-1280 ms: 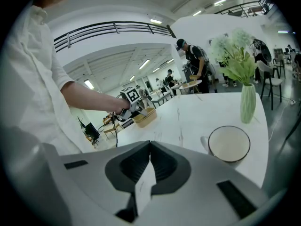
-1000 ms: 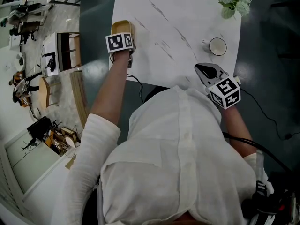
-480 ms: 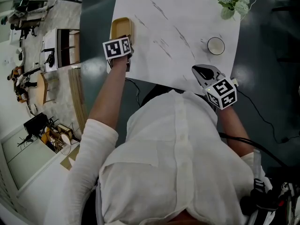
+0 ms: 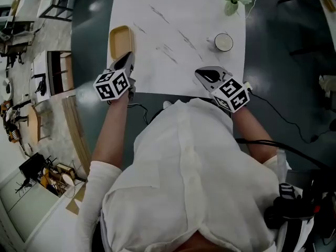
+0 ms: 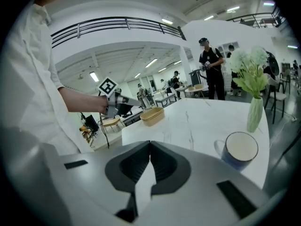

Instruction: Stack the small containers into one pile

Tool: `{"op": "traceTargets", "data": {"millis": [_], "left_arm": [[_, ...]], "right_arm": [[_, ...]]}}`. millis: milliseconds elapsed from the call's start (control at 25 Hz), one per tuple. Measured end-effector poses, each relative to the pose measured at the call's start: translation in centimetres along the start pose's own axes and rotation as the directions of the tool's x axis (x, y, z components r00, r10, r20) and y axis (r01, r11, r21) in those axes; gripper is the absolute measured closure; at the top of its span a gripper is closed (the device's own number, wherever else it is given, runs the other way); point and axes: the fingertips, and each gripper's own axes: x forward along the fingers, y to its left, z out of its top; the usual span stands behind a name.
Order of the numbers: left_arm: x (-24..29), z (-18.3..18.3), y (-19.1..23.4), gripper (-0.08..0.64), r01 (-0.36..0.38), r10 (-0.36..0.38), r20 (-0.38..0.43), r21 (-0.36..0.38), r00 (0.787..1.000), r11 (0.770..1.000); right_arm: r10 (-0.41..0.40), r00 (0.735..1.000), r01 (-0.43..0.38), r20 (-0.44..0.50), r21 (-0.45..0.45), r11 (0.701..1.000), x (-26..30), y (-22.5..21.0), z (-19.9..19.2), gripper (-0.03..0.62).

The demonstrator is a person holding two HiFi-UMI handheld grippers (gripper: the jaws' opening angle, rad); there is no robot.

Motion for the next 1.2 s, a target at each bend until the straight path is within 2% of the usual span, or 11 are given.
{"op": "traceTargets", "data": {"millis": [200, 320, 480, 640, 760, 960, 1200], "left_arm": [[-5.4, -1.7, -2.5, 0.554, 0.199, -0.199, 0.025, 0.016, 0.980, 0.980], [-8.8, -3.6, -3.7, 0.554, 0.294, -0.295, 0.017, 0.045, 0.955, 0.955], [-13.2, -6.8, -5.3, 0.554, 0.394, -0.395, -0.014, 0.118, 0.919, 0.912], [-16.5, -9.2, -6.4, 0.554, 0.438, -0.439, -0.044, 0.200, 0.897, 0.876], [-18.3, -10.0, -6.4, 0.554, 0.458, -0.461, -0.037, 0.222, 0.886, 0.861], [-20.6, -11.2, -5.3, 0.554, 0.479, -0.486, -0.013, 0.202, 0.874, 0.854], [-22.4, -12.7, -3.6, 0.552, 0.475, -0.484, -0.001, 0.195, 0.875, 0.858]], "right_arm": [[-0.015, 1.000, 0.015, -0.017, -0.025, 1.000, 1.8, 3.9, 0.3, 0.589], [-0.017, 0.999, 0.016, -0.029, -0.049, 0.999, 3.1, 6.9, 0.6, 0.588], [-0.010, 0.999, 0.007, -0.036, -0.078, 0.997, 4.8, 11.3, 0.9, 0.588], [-0.006, 0.999, 0.002, -0.032, -0.103, 0.995, 6.1, 15.2, 1.2, 0.589], [-0.009, 0.999, 0.005, -0.031, -0.120, 0.993, 7.2, 17.2, 1.2, 0.589], [-0.017, 0.999, 0.012, -0.029, -0.151, 0.988, 8.7, 20.2, 1.5, 0.588], [-0.028, 0.999, 0.020, -0.043, -0.194, 0.981, 9.6, 22.9, 1.6, 0.589]]}}
